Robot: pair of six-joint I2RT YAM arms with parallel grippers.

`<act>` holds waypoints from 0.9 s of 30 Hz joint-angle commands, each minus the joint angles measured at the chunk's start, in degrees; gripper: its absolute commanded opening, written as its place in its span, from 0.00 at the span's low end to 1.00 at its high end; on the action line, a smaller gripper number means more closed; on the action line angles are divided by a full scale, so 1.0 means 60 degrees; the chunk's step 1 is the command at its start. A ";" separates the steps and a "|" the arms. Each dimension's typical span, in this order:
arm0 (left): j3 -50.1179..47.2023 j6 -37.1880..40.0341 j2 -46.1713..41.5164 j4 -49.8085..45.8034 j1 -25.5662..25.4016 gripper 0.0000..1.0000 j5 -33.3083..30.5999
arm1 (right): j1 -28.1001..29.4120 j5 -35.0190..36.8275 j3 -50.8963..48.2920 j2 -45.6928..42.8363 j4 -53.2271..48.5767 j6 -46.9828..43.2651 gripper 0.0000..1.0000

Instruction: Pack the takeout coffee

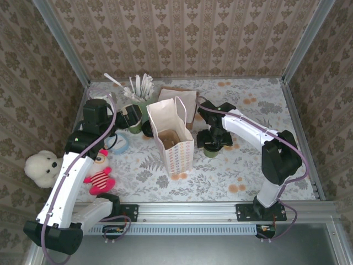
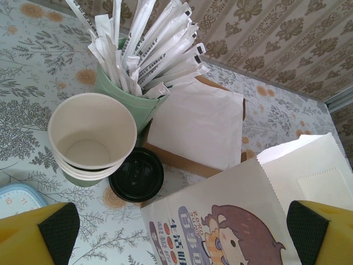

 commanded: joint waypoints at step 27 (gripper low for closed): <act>-0.0103 0.0220 0.0077 0.0059 0.0087 1.00 -0.0043 | 0.0165 0.0755 0.0192 -0.0203 -0.0160 -0.0196 0.79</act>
